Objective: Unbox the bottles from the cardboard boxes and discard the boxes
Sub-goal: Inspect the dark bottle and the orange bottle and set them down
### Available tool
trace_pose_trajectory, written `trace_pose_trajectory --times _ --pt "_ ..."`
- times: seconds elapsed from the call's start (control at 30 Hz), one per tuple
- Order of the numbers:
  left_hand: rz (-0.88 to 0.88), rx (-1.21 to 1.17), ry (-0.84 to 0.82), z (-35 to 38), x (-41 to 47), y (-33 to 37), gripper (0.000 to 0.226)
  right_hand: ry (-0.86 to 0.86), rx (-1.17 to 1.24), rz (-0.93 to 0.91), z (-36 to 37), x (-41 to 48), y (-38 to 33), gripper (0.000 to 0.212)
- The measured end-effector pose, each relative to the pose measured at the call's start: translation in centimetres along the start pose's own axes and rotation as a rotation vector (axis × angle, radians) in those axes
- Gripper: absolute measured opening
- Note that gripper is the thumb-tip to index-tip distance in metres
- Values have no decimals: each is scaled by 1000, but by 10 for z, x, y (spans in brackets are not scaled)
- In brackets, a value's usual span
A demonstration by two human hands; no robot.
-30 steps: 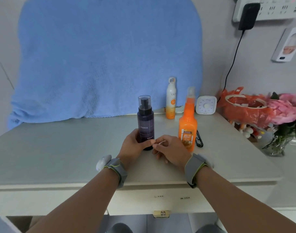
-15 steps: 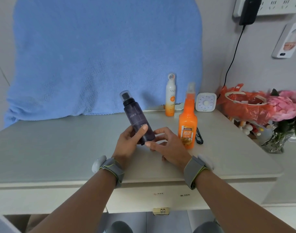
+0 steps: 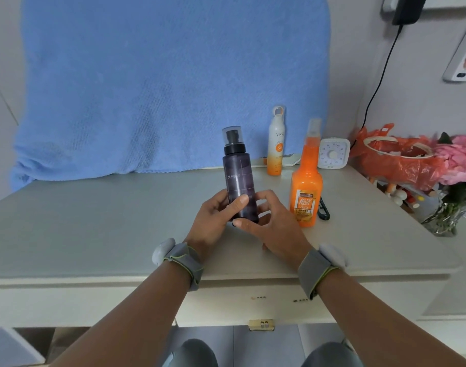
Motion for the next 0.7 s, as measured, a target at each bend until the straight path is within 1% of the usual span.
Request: trace_pose_trajectory --times 0.17,0.33,0.43,0.7 --pt "-1 -37 -4 -1 0 -1 46 0 -74 -84 0 -3 -3 75" --pt "7 -47 -2 -2 0 -2 39 -23 -63 -115 -1 -3 2 64" --pt "13 -91 -10 -2 -2 0 43 -28 -58 -124 -2 -4 2 64" --pt "38 -107 -24 -1 -3 2 44 -29 -60 -132 -3 -5 1 65"
Point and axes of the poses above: each hand's wrist, its own x-axis towards the middle knuckle, its own z-axis out of the palm, y = z × x, the point moved 1 cm from there along x, towards the middle knuckle, and after that the axes turned 2 degrees about y, right-handed, at the moved point
